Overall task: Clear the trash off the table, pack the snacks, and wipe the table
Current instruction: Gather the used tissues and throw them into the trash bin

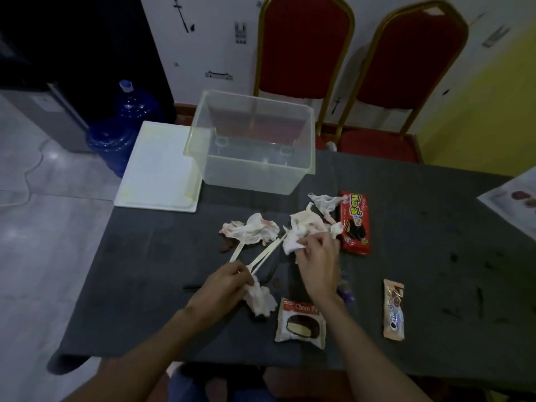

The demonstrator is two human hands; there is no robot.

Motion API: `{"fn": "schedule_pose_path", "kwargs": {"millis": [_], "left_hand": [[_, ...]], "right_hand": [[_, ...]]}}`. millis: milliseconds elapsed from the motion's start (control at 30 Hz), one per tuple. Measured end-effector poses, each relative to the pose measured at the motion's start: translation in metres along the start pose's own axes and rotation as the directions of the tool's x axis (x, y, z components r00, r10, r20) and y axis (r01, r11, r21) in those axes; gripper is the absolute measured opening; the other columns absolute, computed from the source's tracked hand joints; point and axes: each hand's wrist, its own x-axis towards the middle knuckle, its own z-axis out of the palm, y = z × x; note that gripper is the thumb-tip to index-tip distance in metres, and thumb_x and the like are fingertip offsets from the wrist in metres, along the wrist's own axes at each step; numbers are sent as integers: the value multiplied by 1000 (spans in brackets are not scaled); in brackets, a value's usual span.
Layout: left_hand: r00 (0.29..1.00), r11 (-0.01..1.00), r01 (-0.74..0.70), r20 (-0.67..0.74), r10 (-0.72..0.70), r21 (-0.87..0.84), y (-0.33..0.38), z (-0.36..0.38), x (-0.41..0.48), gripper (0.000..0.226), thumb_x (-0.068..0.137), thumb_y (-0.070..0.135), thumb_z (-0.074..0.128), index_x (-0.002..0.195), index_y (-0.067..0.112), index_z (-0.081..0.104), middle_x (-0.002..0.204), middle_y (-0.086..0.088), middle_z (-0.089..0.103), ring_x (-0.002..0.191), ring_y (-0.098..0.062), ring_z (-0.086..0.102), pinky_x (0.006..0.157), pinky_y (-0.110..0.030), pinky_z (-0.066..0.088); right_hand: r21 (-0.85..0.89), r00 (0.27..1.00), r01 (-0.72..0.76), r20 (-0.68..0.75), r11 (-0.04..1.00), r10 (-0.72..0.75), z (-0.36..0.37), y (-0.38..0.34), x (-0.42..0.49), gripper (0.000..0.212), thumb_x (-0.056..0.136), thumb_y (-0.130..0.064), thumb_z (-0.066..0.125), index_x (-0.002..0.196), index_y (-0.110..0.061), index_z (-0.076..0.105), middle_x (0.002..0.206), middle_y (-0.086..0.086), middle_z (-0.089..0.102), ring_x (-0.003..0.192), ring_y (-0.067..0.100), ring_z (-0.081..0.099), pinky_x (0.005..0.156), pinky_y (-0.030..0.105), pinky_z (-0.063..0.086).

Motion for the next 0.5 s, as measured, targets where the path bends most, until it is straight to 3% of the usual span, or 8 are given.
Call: {"fn": "schedule_pose_path", "kwargs": {"millis": [100, 167, 267, 333, 400, 500], "left_hand": [[956, 982, 129, -245, -161, -141, 10, -14, 24, 10, 83, 8, 59, 88, 14, 66, 96, 4, 59, 83, -6, 57, 72, -19, 45], [926, 973, 173, -312, -213, -151, 11, -20, 46, 12, 82, 3, 61, 89, 11, 66, 104, 3, 62, 90, -8, 59, 77, -21, 47], [933, 960, 256, -230, -276, -113, 5, -19, 76, 14, 79, 0, 62, 90, 6, 66, 118, -7, 63, 110, -19, 59, 90, -31, 48], [944, 954, 296, -134, -300, -52, 3, -12, 89, 8, 75, -4, 60, 79, 3, 64, 113, -18, 64, 114, -30, 58, 86, -34, 48], [949, 951, 310, -65, -309, 10, 3, -5, 95, 6, 74, -6, 58, 70, -4, 61, 93, -19, 64, 92, -35, 61, 67, -30, 40], [939, 941, 337, -83, -333, 34, 2, 4, 94, 9, 75, -8, 55, 68, -6, 61, 84, -18, 61, 77, -29, 55, 62, -30, 36]], "right_hand": [[-115, 994, -77, 74, 990, 86, -5, 7, 18, 10, 81, -24, 72, 90, -24, 69, 140, 0, 34, 122, 26, 33, 70, 35, 51], [-185, 977, -53, 192, 981, 89, -4, 14, 26, 10, 83, -24, 69, 93, -25, 68, 142, 0, 35, 122, 28, 38, 73, 35, 49], [-105, 975, -16, 221, 994, 39, -7, 18, 30, 10, 87, -16, 61, 96, -18, 65, 110, 4, 61, 98, 24, 60, 71, 31, 47], [37, 985, -47, 169, 998, 40, -14, 15, 35, 18, 85, -14, 64, 101, -19, 56, 104, 2, 64, 89, 20, 62, 69, 31, 50], [132, 991, -85, 113, 988, 70, -21, 11, 47, 41, 82, -13, 69, 115, -19, 46, 116, 3, 56, 98, 21, 59, 77, 32, 49], [77, 982, -122, 153, 990, 109, -26, 13, 76, 72, 79, -5, 71, 138, -17, 32, 144, 7, 34, 116, 27, 50, 85, 35, 43]]}}
